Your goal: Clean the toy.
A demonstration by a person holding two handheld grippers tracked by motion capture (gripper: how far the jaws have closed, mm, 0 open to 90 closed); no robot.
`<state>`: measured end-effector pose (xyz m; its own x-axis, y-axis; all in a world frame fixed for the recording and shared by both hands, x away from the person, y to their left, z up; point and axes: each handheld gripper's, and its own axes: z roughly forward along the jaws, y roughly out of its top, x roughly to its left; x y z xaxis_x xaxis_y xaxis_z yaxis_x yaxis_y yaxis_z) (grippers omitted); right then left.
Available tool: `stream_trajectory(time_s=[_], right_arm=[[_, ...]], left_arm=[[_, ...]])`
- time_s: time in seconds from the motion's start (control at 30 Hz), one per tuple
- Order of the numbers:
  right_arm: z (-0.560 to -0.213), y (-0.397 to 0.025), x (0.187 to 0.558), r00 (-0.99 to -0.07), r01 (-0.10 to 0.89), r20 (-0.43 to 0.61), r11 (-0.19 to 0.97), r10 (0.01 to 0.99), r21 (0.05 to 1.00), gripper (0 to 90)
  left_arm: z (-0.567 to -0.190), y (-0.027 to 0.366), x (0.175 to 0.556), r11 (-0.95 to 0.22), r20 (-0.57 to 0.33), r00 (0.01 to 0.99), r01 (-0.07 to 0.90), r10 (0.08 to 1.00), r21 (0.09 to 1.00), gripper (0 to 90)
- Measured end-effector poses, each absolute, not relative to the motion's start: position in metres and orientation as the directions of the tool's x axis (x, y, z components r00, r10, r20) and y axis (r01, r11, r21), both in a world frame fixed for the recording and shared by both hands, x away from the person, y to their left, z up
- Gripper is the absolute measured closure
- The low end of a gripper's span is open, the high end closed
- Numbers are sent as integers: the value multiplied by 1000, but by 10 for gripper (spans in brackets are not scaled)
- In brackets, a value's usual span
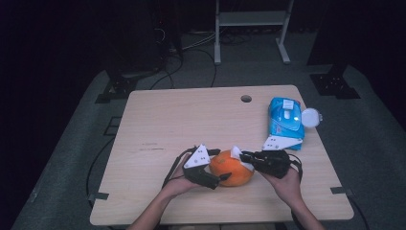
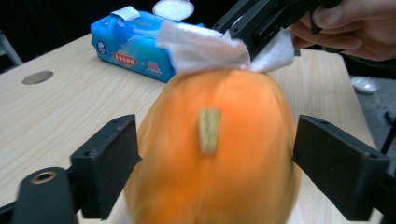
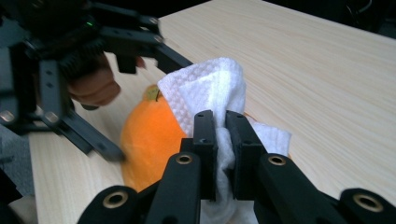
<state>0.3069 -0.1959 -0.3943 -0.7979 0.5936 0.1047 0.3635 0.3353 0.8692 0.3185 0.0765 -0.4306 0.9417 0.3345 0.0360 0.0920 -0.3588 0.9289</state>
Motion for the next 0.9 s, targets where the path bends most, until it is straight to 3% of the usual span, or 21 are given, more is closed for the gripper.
stream_trajectory(time_s=[0.13,0.23,0.43,0.57,0.9], right_arm=[[-398,-205,312,-784,392,138,309,606,866,821],[-396,-202,310,-784,383,121,320,608,867,820],[-389,-177,297,-832,321,86,351,548,879,819],[-389,-160,290,-849,264,4,418,528,869,820],[-398,-211,310,-764,391,91,347,638,853,821]], left_arm=[[-443,77,325,-379,0,943,133,332,916,120],[-447,73,323,-396,31,942,111,335,912,227],[-447,67,319,-402,51,942,92,333,911,271],[-447,68,318,-407,56,940,92,337,909,296],[-449,67,320,-384,32,941,106,336,917,312]])
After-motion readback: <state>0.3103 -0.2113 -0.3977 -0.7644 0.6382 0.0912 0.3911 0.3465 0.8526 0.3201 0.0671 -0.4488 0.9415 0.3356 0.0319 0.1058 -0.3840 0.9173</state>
